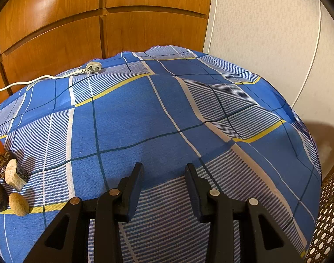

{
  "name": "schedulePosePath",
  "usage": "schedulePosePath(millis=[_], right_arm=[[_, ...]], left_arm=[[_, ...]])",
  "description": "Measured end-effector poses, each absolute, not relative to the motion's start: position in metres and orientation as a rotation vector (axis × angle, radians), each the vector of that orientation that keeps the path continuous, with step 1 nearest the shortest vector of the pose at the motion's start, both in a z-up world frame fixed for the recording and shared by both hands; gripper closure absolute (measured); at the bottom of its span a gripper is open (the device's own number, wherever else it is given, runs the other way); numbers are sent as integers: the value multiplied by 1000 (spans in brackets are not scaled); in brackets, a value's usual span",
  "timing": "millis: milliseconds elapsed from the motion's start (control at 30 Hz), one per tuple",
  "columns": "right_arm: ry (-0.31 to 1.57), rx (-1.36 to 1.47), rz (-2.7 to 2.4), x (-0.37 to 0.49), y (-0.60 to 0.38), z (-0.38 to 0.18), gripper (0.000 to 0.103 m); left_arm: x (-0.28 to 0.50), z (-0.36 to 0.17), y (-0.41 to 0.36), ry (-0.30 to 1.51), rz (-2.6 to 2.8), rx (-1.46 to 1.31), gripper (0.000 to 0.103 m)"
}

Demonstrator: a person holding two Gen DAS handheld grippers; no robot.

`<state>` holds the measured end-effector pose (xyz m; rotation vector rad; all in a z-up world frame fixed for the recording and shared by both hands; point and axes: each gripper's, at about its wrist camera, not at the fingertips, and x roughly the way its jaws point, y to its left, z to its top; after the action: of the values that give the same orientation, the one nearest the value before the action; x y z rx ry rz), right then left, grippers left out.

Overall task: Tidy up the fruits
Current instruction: 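Carry the yellow fruit into the tray and open the left tool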

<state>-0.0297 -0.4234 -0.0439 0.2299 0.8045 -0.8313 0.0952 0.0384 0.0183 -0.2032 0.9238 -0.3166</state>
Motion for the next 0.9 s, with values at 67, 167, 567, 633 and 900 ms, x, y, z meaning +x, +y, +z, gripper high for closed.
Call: schedulePosePath(millis=[67,167,567,633,900], right_arm=[[805,230,-831,-30,-423,-44,64],[804,230,-832,-30,-423,-44,64],[809,219,-836,-29,-422,-43,64],[810,215,-837,-28,-422,-43,64],[813,206,-842,-27,-421,-44,64]], left_arm=[[92,11,57,928,-261,-224,75],[93,1,76,951,-201,-258,75],[122,-5,92,875,-8,-221,75],[124,-6,92,870,12,-203,75],[130,-12,95,877,44,-205,74]])
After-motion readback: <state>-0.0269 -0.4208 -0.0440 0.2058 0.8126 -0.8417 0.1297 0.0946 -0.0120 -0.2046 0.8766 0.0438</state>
